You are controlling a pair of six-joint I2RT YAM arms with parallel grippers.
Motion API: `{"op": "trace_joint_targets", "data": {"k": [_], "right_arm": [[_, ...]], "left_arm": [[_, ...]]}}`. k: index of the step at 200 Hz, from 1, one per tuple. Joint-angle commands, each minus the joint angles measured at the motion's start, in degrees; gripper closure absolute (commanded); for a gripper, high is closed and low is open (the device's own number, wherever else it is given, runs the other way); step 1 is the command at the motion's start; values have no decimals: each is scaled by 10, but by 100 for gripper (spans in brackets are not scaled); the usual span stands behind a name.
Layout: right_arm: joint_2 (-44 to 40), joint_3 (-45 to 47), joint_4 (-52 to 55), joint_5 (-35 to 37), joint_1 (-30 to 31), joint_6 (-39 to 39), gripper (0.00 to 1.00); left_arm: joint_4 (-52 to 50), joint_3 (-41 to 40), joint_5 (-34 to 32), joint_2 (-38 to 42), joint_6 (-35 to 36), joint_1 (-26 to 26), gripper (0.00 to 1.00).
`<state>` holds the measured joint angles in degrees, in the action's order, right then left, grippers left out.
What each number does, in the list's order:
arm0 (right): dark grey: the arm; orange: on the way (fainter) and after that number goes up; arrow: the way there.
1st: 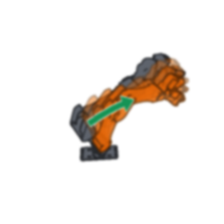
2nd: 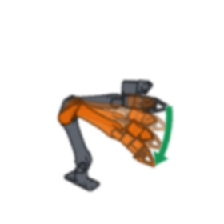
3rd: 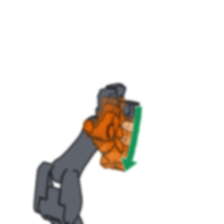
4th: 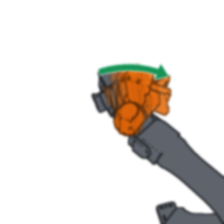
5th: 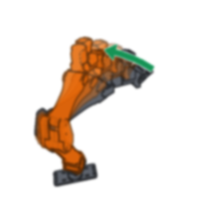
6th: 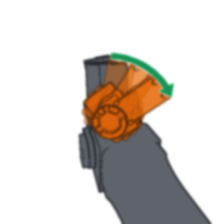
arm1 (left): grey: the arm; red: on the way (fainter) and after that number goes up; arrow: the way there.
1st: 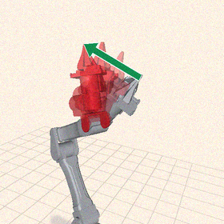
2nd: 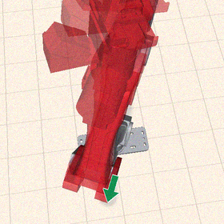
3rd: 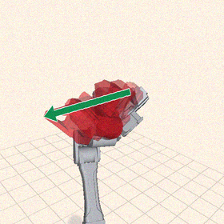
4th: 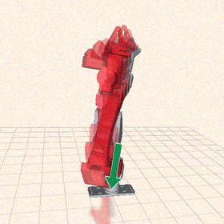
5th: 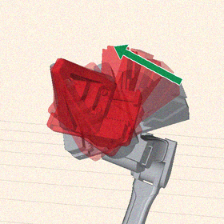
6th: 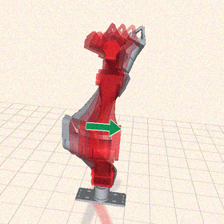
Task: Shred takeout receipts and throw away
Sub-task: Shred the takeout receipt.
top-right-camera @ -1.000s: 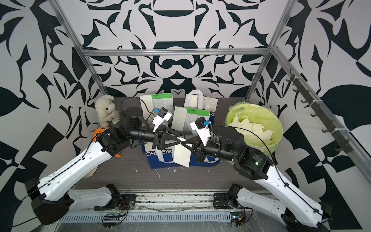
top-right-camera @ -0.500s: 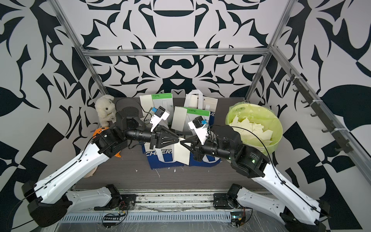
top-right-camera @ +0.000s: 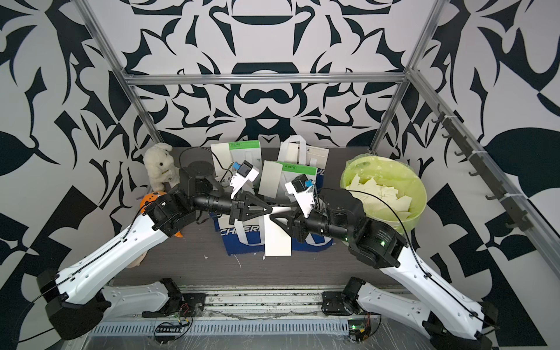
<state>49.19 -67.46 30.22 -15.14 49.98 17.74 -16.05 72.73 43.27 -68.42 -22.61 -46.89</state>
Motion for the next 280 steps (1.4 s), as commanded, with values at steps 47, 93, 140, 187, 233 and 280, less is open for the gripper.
{"op": "trace_joint_targets", "data": {"k": [47,93,140,187,233,280], "right_arm": [[-39,-22,0,25,2,-15,57],[-32,-21,-10,6,2,-18,78],[-21,-16,-18,10,2,-16,84],[-16,-15,-24,29,2,-6,100],[-19,-11,-24,21,2,-2,100],[-28,-1,-33,10,2,5,100]], "left_arm": [[-28,2,-19,-3,14,-3,100],[-23,4,-17,-6,11,-3,100],[-25,3,-18,-4,10,-3,100],[-24,4,-15,-7,10,-3,99],[2,-11,-33,7,12,-3,45],[33,-16,-22,6,7,-3,47]]}}
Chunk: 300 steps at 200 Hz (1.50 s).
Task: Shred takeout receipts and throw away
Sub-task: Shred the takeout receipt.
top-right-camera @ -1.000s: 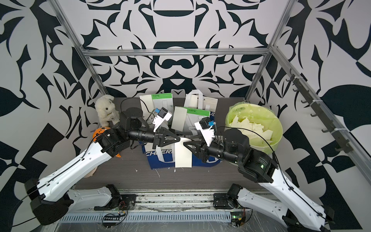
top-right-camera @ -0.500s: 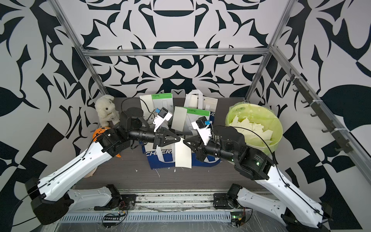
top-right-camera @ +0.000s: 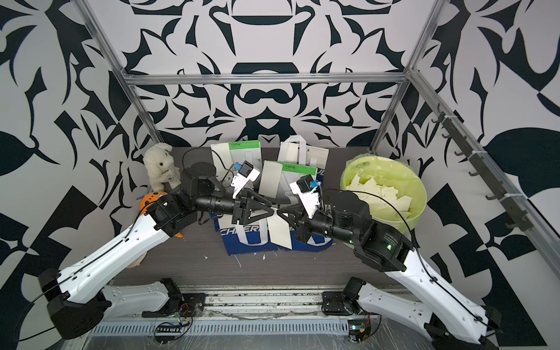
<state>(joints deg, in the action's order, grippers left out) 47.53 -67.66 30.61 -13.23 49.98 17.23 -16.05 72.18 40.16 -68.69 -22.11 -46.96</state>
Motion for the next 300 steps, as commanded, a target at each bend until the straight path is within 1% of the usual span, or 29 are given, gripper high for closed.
{"op": "trace_joint_targets", "data": {"k": [1,24,32,42,57,84,150,177,227,251,272,285,300], "right_arm": [[-11,1,-37,-9,2,10,100],[-10,2,-38,-8,2,14,100],[-11,3,-39,-7,1,15,100],[-13,5,-41,-4,1,15,100],[-16,7,-48,-2,2,17,100],[-16,7,-55,-6,2,18,100],[-15,17,-65,-5,2,25,100],[-15,17,-69,0,2,26,100],[-16,18,-72,2,2,27,100],[-16,19,-73,1,2,29,100],[-15,21,-74,-1,1,31,100],[-15,23,-77,-3,1,32,100],[-12,24,-78,-7,2,34,100]], "left_arm": [[34,-11,9,8,2,-2,47],[74,-26,14,16,-6,-2,47],[92,-34,16,21,-10,-2,50],[113,-45,22,26,-16,-2,56],[133,-55,27,33,-23,-2,59],[136,-60,33,34,-29,-3,63],[168,-74,35,39,-46,-4,65],[168,-74,39,36,-49,-4,69],[162,-77,41,30,-54,-7,74],[162,-73,40,28,-57,-8,82],[161,-72,38,24,-58,-9,95],[161,-71,34,23,-59,-10,100],[160,-71,28,22,-58,-11,100]]}}
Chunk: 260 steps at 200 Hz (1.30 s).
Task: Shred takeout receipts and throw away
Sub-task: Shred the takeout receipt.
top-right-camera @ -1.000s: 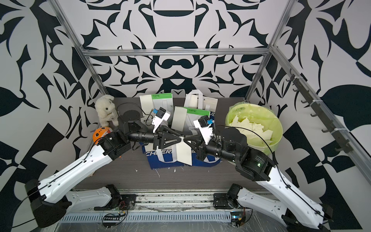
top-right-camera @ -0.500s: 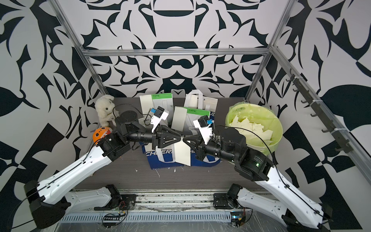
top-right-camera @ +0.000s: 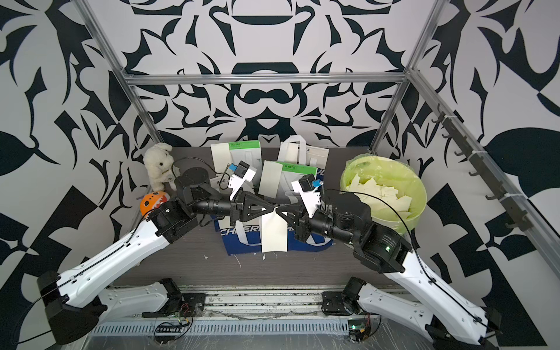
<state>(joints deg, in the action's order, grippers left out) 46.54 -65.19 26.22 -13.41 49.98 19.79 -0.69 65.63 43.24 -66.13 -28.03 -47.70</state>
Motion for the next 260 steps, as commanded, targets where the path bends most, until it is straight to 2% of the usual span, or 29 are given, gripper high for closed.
{"op": "trace_joint_targets", "data": {"k": [1,24,38,66,100,118,146,172,217,260], "right_arm": [[-2,-1,-35,-6,2,8,100],[1,-1,-35,-3,2,10,100],[0,0,-38,-2,2,9,92],[-7,2,-41,-2,2,6,89],[-7,0,-42,-6,1,6,91],[-4,0,-43,-11,2,7,100],[1,-2,-41,0,1,20,100],[34,-34,14,74,0,55,100],[82,-64,59,129,-4,93,100],[86,-57,68,102,-51,116,100]], "left_arm": [[6,-6,-3,-3,2,-4,100],[6,-7,-6,-5,4,-7,100],[4,-8,-11,-5,6,-9,100],[-1,-10,-16,-2,9,-9,100],[-1,-10,-19,-3,9,-9,100],[-2,-9,-21,-5,8,-10,100],[-2,-13,-35,-1,15,-12,100],[15,-32,-70,17,53,-34,100],[38,-50,-88,36,76,-58,100],[37,-61,-88,53,76,-59,100]]}}
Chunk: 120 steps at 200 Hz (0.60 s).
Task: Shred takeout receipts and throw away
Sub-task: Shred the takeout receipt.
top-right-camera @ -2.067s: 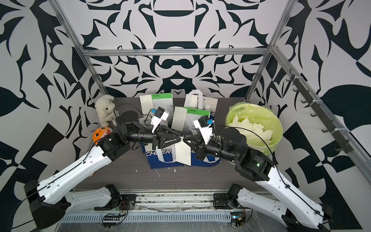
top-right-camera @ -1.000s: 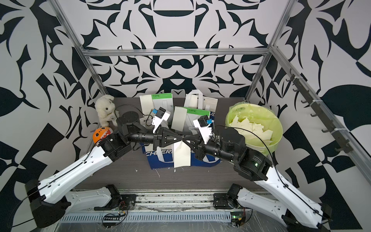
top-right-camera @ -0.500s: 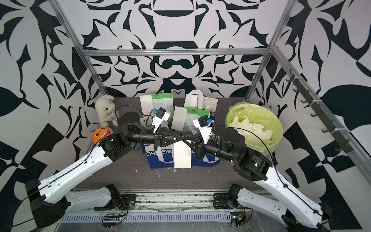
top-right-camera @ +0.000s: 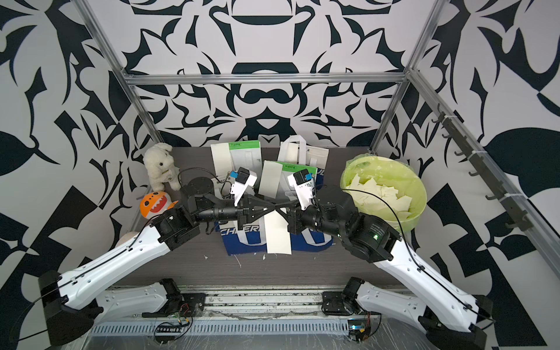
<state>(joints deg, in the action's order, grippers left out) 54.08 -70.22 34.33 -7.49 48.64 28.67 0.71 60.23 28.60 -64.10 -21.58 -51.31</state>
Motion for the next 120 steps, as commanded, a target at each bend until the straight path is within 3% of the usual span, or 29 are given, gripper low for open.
{"op": "trace_joint_targets", "data": {"k": [1,57,120], "right_arm": [[10,-5,-14,41,-39,28,100],[-1,8,-26,-19,-81,44,100],[3,26,-11,-4,-88,34,100]], "left_arm": [[23,-7,59,34,12,-23,100],[22,-10,59,30,16,-25,100],[32,-9,4,58,19,-27,100]]}}
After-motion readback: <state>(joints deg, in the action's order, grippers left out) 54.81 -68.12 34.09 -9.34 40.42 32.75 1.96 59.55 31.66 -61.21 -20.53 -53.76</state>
